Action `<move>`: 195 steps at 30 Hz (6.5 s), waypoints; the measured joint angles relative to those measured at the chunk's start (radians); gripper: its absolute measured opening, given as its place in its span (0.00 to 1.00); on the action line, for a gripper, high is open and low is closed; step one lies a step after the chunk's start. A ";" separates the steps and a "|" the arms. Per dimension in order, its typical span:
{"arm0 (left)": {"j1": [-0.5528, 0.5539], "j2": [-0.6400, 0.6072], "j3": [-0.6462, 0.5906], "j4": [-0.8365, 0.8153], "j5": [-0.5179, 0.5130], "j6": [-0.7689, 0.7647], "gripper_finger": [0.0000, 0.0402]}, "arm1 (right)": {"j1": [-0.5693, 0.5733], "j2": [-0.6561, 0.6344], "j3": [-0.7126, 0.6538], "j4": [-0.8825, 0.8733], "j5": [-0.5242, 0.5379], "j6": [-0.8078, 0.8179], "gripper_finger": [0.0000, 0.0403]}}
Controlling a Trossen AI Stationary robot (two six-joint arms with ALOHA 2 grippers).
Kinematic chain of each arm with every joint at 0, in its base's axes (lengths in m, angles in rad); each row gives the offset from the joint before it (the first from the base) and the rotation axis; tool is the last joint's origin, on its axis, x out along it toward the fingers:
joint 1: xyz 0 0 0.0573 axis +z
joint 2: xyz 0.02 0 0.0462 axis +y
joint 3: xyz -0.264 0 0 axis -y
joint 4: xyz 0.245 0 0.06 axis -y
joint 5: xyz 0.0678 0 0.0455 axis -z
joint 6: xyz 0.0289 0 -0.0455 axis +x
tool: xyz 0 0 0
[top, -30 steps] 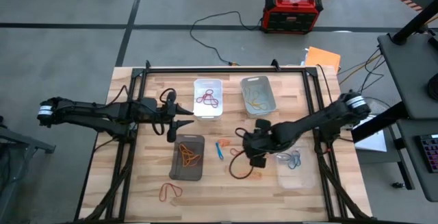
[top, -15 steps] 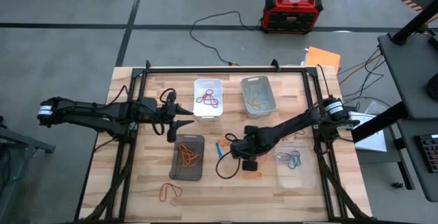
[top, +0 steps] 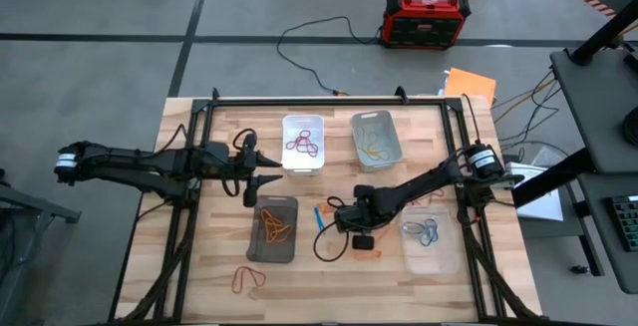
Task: Sort rubber bands into baskets
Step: Put the red rubber band into the white bin, then put the yellow rubber band into the gray bin
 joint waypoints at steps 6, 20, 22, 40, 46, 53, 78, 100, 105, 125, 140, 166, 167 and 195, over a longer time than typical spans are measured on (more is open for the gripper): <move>0.000 0.001 0.000 0.000 0.000 0.000 0.30 | 0.000 0.000 -0.016 0.033 0.000 -0.010 0.10; 0.000 0.001 0.000 0.000 0.000 0.000 0.30 | 0.000 -0.066 -0.009 0.039 0.008 -0.053 0.02; 0.000 0.001 0.000 0.000 0.000 0.003 0.30 | 0.000 -0.089 -0.006 0.042 0.011 -0.062 0.02; -0.026 -0.163 0.000 -0.007 0.025 0.000 0.30 | -0.042 -0.212 -0.005 0.534 0.088 -0.377 0.02; -0.054 -0.267 0.000 -0.013 0.030 0.000 0.30 | -0.097 -0.212 -0.005 0.742 0.086 -0.552 0.02; -0.062 -0.337 0.000 -0.036 0.030 -0.013 0.30 | -0.197 -0.205 -0.005 0.932 0.086 -0.659 0.02; -0.062 -0.303 0.000 -0.041 0.028 -0.022 0.30 | -0.503 -0.196 -0.006 1.006 0.039 -0.557 0.02; -0.061 -0.291 0.000 -0.033 0.026 -0.022 0.30 | -0.528 -0.014 0.094 0.947 0.034 -0.425 0.08; -0.061 -0.287 0.000 -0.033 0.026 -0.022 0.30 | -0.528 -0.014 0.132 0.865 0.034 -0.398 0.21; -0.061 -0.226 0.000 -0.075 0.018 -0.020 0.30 | -0.381 -0.288 0.186 0.159 -0.001 -0.256 0.33; -0.061 -0.160 0.000 -0.036 0.016 0.046 0.30 | -0.286 -0.320 0.184 -0.358 -0.061 0.273 0.32; -0.061 -0.159 0.000 -0.039 0.014 0.095 0.30 | -0.261 -0.284 -0.073 -0.442 -0.117 0.518 0.44; -0.061 -0.159 0.000 -0.038 0.014 0.096 0.30 | -0.261 -0.286 -0.093 -0.429 -0.116 0.524 0.44; -0.061 -0.159 0.000 -0.025 -0.010 0.099 0.30 | -0.307 -0.293 -0.389 -0.086 -0.098 0.508 0.47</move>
